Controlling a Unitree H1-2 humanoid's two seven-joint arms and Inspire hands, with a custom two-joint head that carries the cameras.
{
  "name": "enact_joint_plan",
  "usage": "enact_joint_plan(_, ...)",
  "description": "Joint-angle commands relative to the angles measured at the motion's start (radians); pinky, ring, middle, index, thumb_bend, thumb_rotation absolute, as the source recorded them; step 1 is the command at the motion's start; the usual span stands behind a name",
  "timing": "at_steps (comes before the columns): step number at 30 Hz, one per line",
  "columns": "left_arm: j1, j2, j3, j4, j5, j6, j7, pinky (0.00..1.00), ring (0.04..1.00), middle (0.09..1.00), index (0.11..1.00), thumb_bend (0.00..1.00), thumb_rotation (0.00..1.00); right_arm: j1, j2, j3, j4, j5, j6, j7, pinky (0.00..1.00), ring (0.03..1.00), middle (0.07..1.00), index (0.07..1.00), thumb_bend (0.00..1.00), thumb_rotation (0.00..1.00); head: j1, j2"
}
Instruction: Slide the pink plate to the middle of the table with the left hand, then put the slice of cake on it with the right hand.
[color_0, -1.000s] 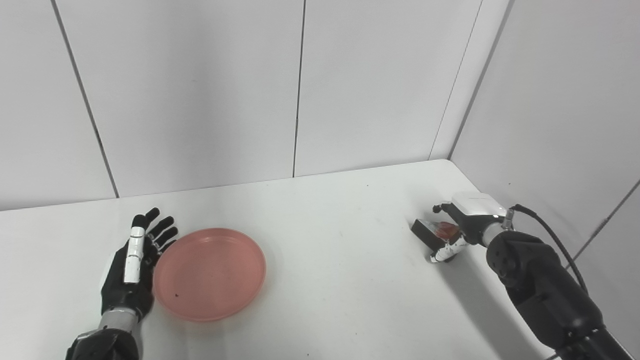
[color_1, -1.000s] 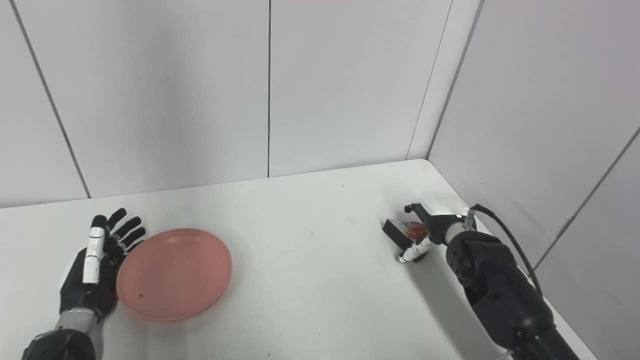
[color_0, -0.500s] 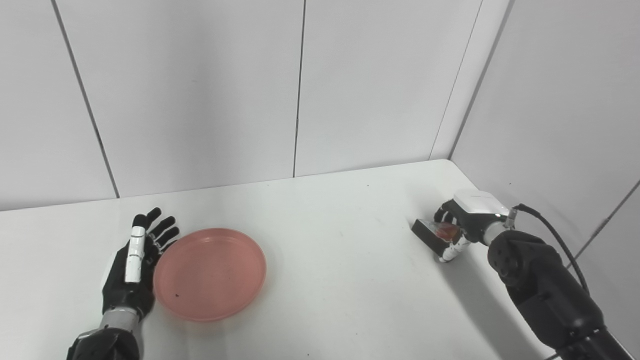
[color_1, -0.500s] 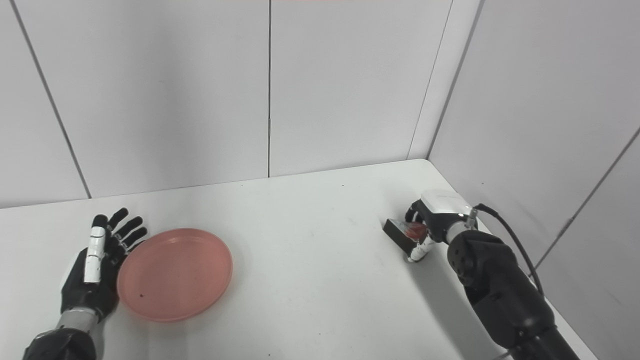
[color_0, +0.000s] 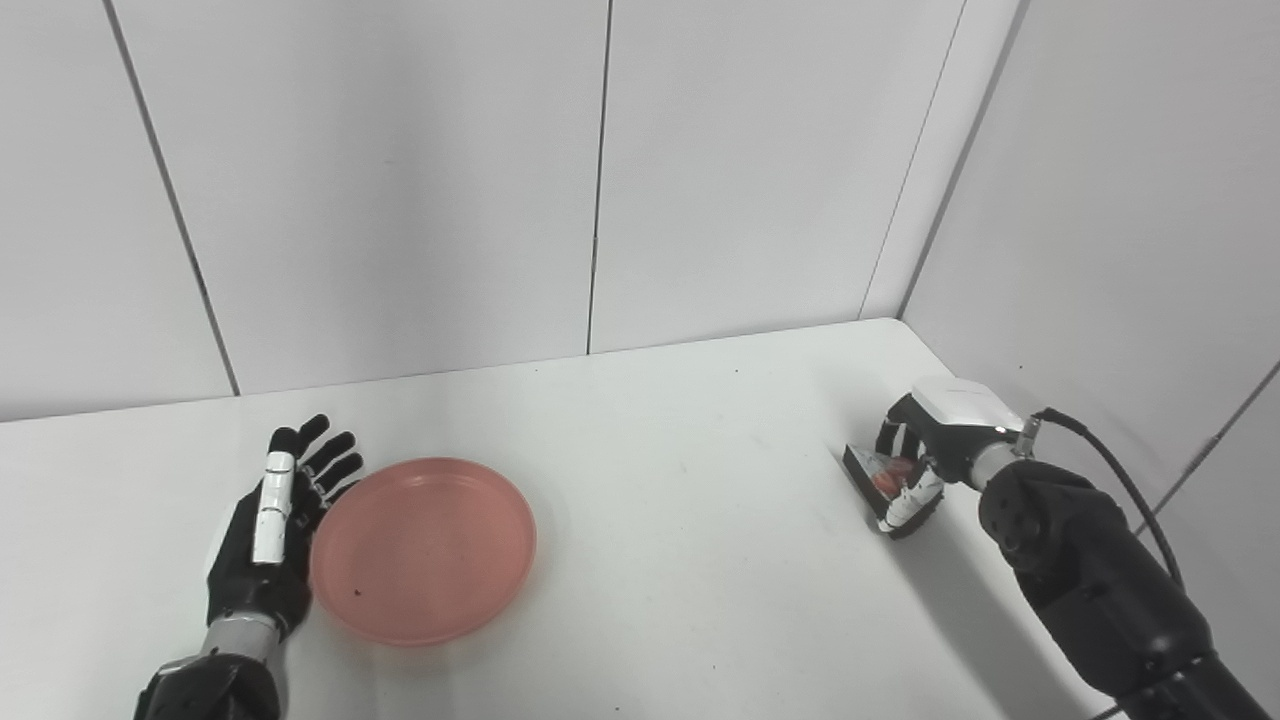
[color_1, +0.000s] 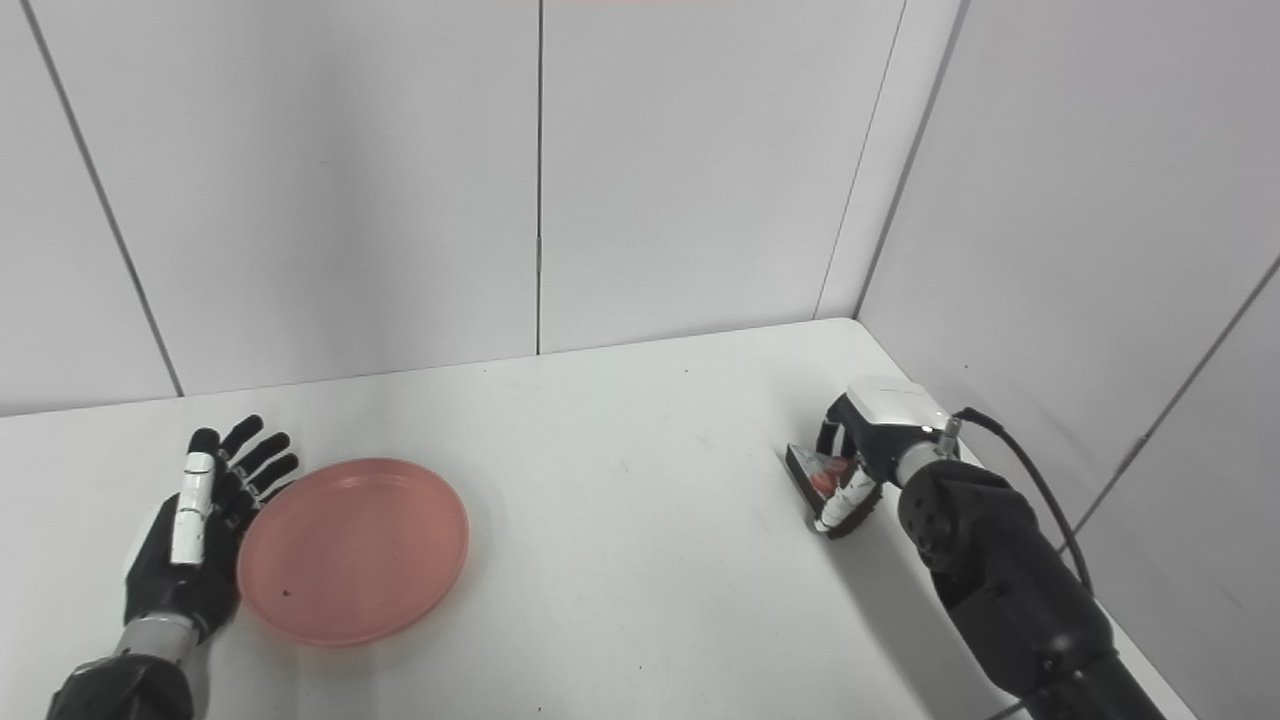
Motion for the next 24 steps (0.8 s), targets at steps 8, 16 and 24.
enact_joint_plan(8,0.034,0.003,-0.007,0.059,0.011,0.040,0.006,0.75,0.814,0.824,0.839,0.70,0.90,-0.011,-0.047,-0.017,-0.024,0.017,0.015,-0.018,0.27,0.338,0.427,0.512,0.53,0.00,0.005,0.000)
enact_joint_plan(16,0.028,-0.001,-0.004,0.083,0.006,0.031,0.005,0.74,0.796,0.808,0.827,0.70,0.89,-0.011,-0.049,-0.028,-0.109,0.019,0.015,-0.026,0.21,0.284,0.465,0.488,0.53,0.00,0.008,-0.004)
enact_joint_plan(24,0.022,-0.007,-0.012,0.096,0.013,0.019,0.008,0.73,0.790,0.797,0.838,0.73,0.89,-0.035,-0.060,-0.046,-0.228,0.068,0.000,0.002,0.19,0.271,0.470,0.485,0.53,0.00,0.022,-0.010)
